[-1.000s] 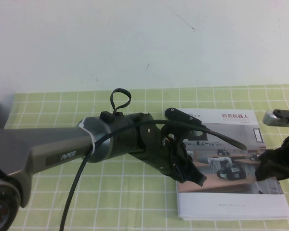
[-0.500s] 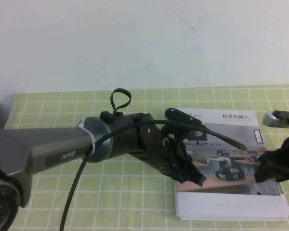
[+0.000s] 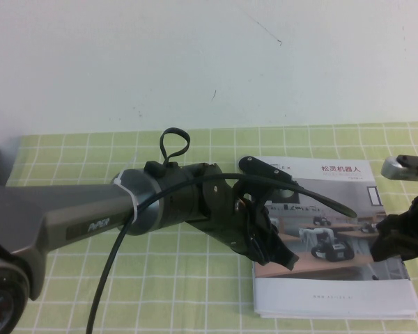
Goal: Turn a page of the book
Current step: Open the closed book
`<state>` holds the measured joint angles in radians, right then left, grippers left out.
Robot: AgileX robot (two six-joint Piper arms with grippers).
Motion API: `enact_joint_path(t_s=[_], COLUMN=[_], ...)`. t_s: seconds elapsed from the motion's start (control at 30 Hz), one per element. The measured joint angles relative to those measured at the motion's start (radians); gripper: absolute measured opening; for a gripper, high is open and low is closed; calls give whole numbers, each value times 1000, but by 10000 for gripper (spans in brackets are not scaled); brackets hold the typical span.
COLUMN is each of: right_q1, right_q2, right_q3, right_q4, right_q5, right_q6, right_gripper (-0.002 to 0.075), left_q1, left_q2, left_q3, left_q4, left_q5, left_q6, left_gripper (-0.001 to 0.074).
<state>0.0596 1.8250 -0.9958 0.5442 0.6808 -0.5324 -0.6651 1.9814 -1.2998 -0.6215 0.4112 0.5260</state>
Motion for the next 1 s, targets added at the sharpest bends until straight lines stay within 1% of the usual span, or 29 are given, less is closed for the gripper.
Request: enact_joint_path(t_s=[0.17,0.8,0.9,1.0], right_q1=[0,0,0,0], right_q2=[-2,-2,-2,-2], right_q3=[0,0,0,0], right_q4=[-1,41,61,77], right_q5=[2,-14,-16,-17], right_q6=[0,0,-6,-23], right_gripper=[410,401,344,227], left_q1=[0,0,0,0], left_q2=[0,0,0,0], left_q3=[0,0,0,0], left_q4=[0,0,0,0], left_q5=[2,2,4,6], left_q6=[0,0,0,0], left_gripper=[-4,-4,-4,-4])
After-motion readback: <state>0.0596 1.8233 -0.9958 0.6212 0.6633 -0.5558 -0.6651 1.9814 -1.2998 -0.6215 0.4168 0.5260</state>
